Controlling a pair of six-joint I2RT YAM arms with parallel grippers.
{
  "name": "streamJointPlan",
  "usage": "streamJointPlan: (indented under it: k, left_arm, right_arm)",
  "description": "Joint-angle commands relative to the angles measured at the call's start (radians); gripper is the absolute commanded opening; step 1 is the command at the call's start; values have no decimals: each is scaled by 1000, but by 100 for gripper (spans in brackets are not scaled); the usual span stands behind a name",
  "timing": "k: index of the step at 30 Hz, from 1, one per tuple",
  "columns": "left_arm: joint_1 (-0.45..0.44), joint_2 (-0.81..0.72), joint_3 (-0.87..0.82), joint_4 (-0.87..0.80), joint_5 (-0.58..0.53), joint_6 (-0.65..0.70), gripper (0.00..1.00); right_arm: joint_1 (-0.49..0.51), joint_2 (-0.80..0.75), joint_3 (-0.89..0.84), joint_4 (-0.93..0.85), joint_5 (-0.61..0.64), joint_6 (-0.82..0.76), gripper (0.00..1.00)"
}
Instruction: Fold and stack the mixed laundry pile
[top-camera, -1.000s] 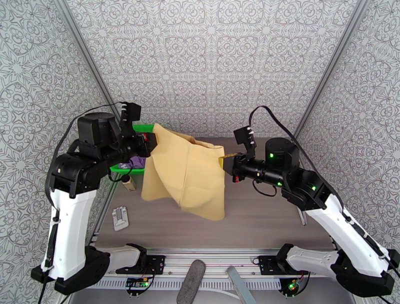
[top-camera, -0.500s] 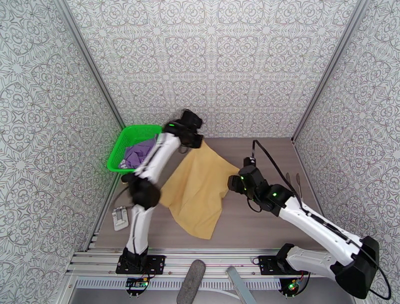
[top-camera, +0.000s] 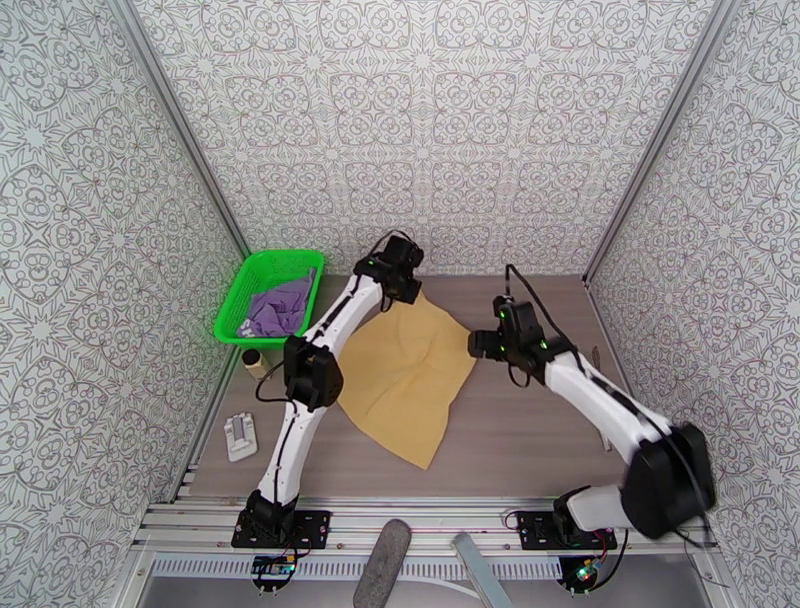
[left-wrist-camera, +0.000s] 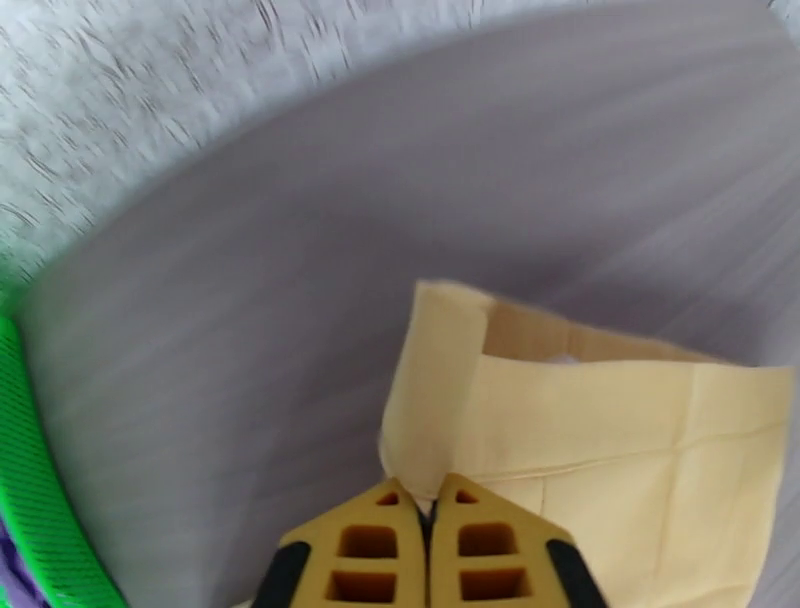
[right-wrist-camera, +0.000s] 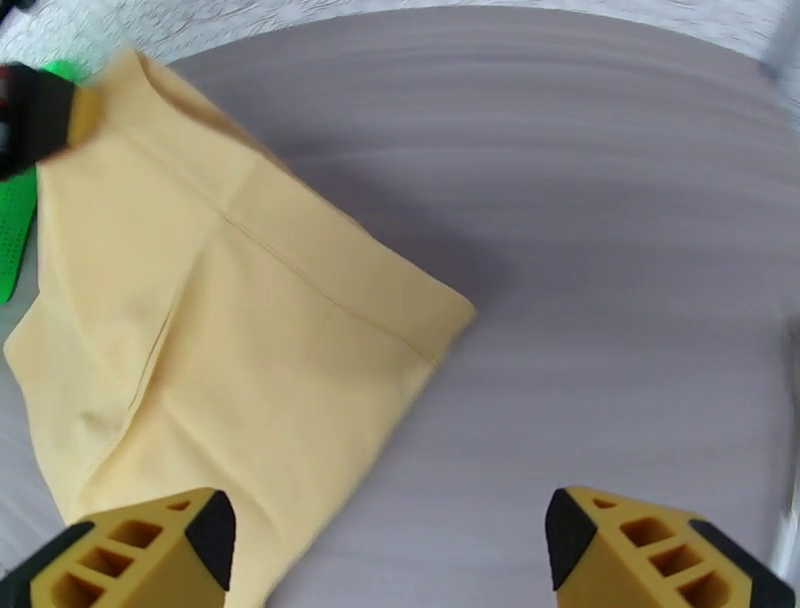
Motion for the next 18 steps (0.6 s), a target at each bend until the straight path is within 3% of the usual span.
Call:
streamJointPlan:
  k: [1,2,3,7,12,18]
  left_arm:
    - [6,-23,-1,-10,15,12,79]
    - [2,-38,-13,-12,9,10,96]
    - [0,-59,-29,-10,3,11,99]
    - [-13,-180,-146,18,-51,0,99]
    - [2,-357,-284,-31,-97,-99,100]
    - [-32,-660,-742,19,-43,-245,99]
  right_arm:
    - [-1,123,131,-3,-235,-21,86]
    - [-1,164,166,5,-266,12,86]
    - [-1,191,187,16,-286,33,87]
    - [-1,290,292,28,-308,49,89]
    - [-2,422,455,-37,-322,-65,88]
    - [-1,579,657,-200,-287,-102,84]
